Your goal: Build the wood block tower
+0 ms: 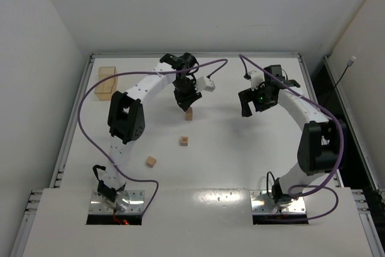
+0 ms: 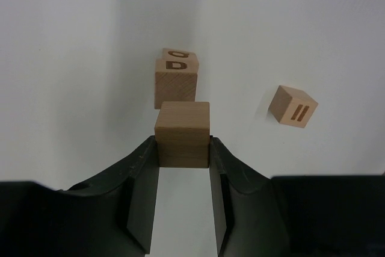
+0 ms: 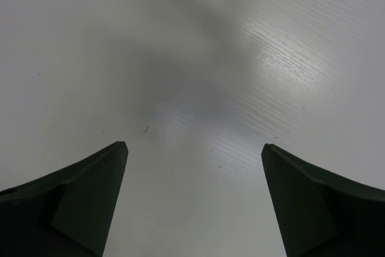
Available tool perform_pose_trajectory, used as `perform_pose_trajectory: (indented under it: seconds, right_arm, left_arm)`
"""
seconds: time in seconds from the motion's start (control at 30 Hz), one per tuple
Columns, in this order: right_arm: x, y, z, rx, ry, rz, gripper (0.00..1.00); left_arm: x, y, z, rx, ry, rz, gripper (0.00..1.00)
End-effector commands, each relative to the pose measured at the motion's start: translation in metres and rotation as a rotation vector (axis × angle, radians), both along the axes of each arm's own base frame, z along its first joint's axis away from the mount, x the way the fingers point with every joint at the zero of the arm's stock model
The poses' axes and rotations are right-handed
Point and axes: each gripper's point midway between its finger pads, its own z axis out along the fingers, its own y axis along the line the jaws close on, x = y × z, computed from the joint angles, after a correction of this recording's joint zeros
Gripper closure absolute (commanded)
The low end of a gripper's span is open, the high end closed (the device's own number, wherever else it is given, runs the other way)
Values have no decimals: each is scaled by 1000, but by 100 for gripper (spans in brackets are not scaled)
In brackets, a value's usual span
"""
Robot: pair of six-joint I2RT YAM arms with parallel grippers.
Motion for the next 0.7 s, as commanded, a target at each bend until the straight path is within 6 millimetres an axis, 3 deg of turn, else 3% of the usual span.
perform_pose_trajectory:
  seconds: [0.0, 0.27, 0.67]
  right_arm:
    - [16, 2, 16, 15, -57, 4, 9]
    - [16, 2, 15, 14, -48, 4, 9]
    - [16, 2, 12, 13, -39, 4, 9]
  left_arm:
    - [10, -10, 10, -28, -48, -27, 100]
    - [10, -10, -3, -14, -22, -27, 100]
    - [17, -14, -4, -22, -37, -27, 100]
